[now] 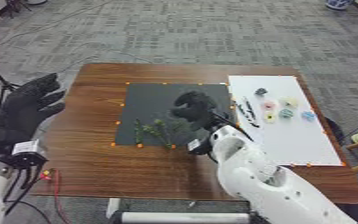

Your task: Arrange flowers

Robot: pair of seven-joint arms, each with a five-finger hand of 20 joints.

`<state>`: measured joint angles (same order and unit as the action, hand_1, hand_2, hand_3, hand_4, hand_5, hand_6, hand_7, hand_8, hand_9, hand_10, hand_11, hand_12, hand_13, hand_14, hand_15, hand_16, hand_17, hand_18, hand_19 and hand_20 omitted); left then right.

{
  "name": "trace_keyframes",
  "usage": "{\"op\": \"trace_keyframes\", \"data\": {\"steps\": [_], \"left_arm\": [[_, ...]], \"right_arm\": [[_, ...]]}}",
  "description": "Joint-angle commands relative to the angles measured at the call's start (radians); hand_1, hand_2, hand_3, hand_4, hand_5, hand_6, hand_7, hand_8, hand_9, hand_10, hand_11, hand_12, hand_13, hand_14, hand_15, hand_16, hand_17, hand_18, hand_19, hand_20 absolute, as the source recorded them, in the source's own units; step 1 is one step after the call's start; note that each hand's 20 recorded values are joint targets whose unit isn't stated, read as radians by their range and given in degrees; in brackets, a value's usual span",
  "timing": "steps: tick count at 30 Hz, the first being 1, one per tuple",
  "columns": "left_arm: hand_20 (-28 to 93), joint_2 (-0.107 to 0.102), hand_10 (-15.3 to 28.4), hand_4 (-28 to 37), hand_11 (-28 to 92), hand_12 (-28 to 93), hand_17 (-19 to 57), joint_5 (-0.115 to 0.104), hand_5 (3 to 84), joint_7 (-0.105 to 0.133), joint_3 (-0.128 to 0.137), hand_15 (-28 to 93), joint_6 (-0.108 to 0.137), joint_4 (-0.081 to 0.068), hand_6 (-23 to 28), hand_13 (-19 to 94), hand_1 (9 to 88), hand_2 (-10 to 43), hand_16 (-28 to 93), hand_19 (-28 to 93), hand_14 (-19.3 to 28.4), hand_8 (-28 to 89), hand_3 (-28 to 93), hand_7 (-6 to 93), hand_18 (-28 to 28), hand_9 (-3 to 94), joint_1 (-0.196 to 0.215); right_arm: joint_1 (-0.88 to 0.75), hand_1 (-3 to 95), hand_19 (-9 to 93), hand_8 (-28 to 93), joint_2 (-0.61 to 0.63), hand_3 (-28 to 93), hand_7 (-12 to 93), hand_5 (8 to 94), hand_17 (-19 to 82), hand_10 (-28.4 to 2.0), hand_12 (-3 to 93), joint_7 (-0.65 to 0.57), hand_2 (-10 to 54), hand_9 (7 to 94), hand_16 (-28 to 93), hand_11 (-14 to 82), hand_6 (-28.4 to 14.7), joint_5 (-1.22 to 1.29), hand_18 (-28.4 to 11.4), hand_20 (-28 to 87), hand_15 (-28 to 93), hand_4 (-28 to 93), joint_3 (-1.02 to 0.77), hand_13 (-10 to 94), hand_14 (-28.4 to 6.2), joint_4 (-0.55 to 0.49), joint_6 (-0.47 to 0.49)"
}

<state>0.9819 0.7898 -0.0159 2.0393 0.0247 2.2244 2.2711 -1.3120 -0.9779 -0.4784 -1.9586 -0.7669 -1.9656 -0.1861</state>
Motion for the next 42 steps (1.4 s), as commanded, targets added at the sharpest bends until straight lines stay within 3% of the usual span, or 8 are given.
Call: {"op": "trace_keyframes", "data": {"steps": [1, 7, 13, 16, 22, 28, 34, 42], "left_arm": [[12, 0.036, 9.6, -26.0, 25, 21, -10.3, -0.017, 25.3, 0.015, 0.024, 45, 0.048, -0.007, 2.4, 9, 25.3, -6.8, -3, 39, 12.3, -10, 68, 21.6, 19.2, 17.4, 0.082], [12, 0.037, 9.6, -26.0, 25, 22, -10.2, -0.019, 25.6, 0.033, 0.048, 45, 0.041, 0.005, 2.5, 9, 25.1, -7.0, -3, 39, 12.2, -10, 68, 21.8, 18.9, 17.4, 0.091], [12, 0.038, 9.8, -26.2, 26, 22, -10.2, -0.014, 25.8, 0.028, 0.049, 46, 0.03, 0.014, 2.5, 9, 25.0, -7.0, -3, 39, 12.4, -10, 68, 22.1, 18.9, 17.6, 0.087], [12, 0.046, 9.8, -26.1, 26, 22, -10.2, -0.017, 25.8, 0.028, 0.061, 46, 0.034, 0.02, 2.5, 9, 24.9, -7.0, -3, 39, 12.4, -10, 68, 22.2, 18.9, 17.6, 0.107], [13, 0.052, 9.8, -26.1, 26, 22, -10.2, -0.03, 26.0, 0.045, 0.059, 46, 0.058, 0.014, 2.6, 9, 24.9, -7.0, -3, 39, 12.3, -10, 69, 22.1, 19.0, 17.7, 0.113], [13, 0.043, 9.9, -26.2, 26, 22, -10.2, -0.03, 26.0, 0.036, 0.042, 47, 0.053, 0.009, 2.6, 9, 25.0, -6.9, -3, 39, 12.4, -10, 68, 22.3, 19.0, 17.9, 0.097], [13, 0.04, 9.8, -26.1, 26, 22, -10.2, -0.031, 26.0, 0.032, 0.034, 47, 0.055, 0.006, 2.6, 9, 24.9, -6.8, -3, 39, 12.4, -10, 68, 22.4, 19.0, 17.8, 0.092], [13, 0.04, 9.8, -26.0, 26, 22, -10.2, -0.027, 26.0, 0.027, 0.017, 47, 0.05, 0.005, 2.6, 9, 24.9, -6.5, -3, 40, 12.4, -10, 68, 22.3, 19.0, 17.7, 0.082]], "right_arm": [[-0.069, 28.5, 79, -8, 0.106, 90, 21, 51.1, 23, -14.2, 55.1, -0.063, -0.1, 59.6, 44, 50.2, -4.1, -0.158, -22.5, 55, 81, -18, 0.003, 55, -15.3, -0.032, 0.047], [-0.069, 27.0, 78, -9, 0.154, 90, 20, 52.9, 22, -14.6, 57.0, -0.074, 1.5, 57.3, 43, 50.3, -4.2, -0.201, -22.9, 56, 82, -17, 0.035, 52, -15.7, -0.025, 0.157], [-0.07, 27.4, 77, -9, 0.241, 91, 21, 54.5, 21, -14.2, 58.5, 0.021, 1.9, 56.0, 43, 49.7, -3.3, -0.188, -22.9, 56, 82, -17, 0.062, 51, -16.1, -0.064, 0.207], [-0.103, 27.7, 77, -10, 0.277, 92, 23, 55.0, 21, -13.9, 59.8, 0.171, 1.9, 56.2, 43, 48.7, -2.5, -0.164, -22.8, 56, 82, -16, 0.024, 50, -16.1, -0.076, 0.218], [-0.136, 29.9, 77, -12, 0.309, 93, 25, 57.0, 21, -13.2, 64.7, 0.396, -0.1, 57.9, 43, 46.6, -0.3, -0.092, -22.3, 55, 82, -16, -0.027, 51, -15.8, -0.081, 0.201], [-0.143, 30.6, 76, -12, 0.265, 93, 27, 57.7, 21, -12.8, 66.7, 0.614, 0.8, 58.7, 43, 45.9, 0.6, -0.043, -21.7, 55, 82, -15, -0.087, 51, -15.4, -0.043, 0.345], [-0.074, 31.7, 76, -13, 0.188, 93, 26, 54.7, 21, -12.6, 66.8, 0.641, 2.3, 58.9, 45, 45.7, 0.7, -0.053, -21.1, 55, 82, -17, -0.04, 51, -14.9, 0.021, 0.411], [0.013, 30.6, 76, -13, 0.124, 93, 25, 51.8, 21, -12.7, 65.8, 0.601, 3.4, 59.1, 44, 45.5, 0.4, -0.176, -21.1, 55, 82, -18, 0.034, 51, -15.0, 0.106, 0.393]]}}
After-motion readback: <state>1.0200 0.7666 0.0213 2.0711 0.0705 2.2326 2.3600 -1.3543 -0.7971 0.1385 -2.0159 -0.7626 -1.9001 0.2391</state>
